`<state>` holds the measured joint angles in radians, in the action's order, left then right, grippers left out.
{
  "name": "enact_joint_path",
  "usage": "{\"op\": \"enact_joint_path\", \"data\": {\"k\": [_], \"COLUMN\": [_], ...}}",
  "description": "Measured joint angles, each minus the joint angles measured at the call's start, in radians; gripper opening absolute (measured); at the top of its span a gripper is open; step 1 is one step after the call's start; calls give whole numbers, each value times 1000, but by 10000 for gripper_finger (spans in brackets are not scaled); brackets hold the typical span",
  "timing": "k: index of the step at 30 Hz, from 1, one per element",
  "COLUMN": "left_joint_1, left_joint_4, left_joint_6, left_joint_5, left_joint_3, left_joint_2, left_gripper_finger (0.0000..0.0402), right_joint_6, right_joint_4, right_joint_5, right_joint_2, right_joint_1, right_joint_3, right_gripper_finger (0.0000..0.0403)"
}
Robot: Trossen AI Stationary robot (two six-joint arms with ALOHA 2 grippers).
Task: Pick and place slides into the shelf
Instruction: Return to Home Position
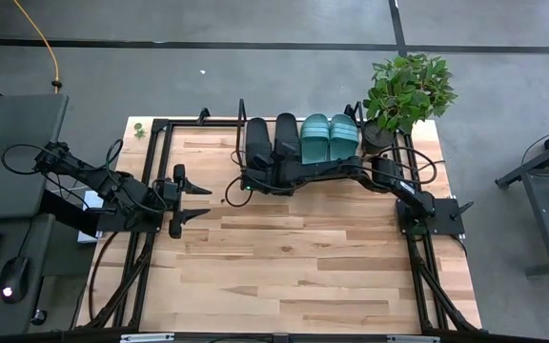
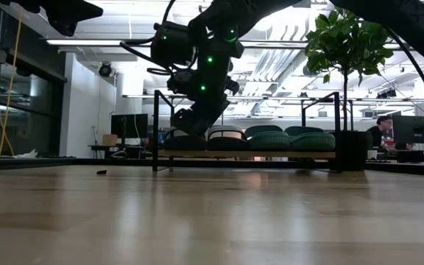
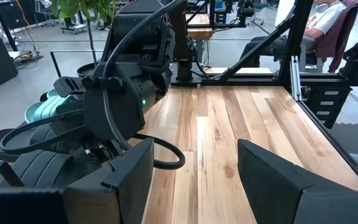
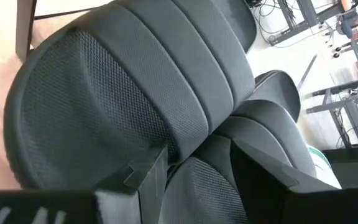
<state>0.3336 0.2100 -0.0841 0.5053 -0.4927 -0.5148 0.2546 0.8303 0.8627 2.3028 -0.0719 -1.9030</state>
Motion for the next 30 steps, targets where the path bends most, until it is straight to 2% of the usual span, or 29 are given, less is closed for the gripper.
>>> {"op": "enact_joint_path", "data": {"k": [6,21,30], "left_joint_1": [0,0,0], "left_joint_4": [2,3,3], "left_joint_6": [0,-2,-61], "left_joint_5": [0,0,0], "left_joint_3": [0,0,0], "left_joint_2": [0,0,10], "left_gripper_finger": [215,215,215], "right_joint_6": [-1,-78,-80], "right_joint_4": [-10,11,-44], "right_joint_5": [-56,-471,-477], "right_joint_2": [0,-1,-2], "right_joint_1": [8,79,136], "right_joint_3": [-1,-253,-322], "right_gripper_finger": [165,165,165]}}
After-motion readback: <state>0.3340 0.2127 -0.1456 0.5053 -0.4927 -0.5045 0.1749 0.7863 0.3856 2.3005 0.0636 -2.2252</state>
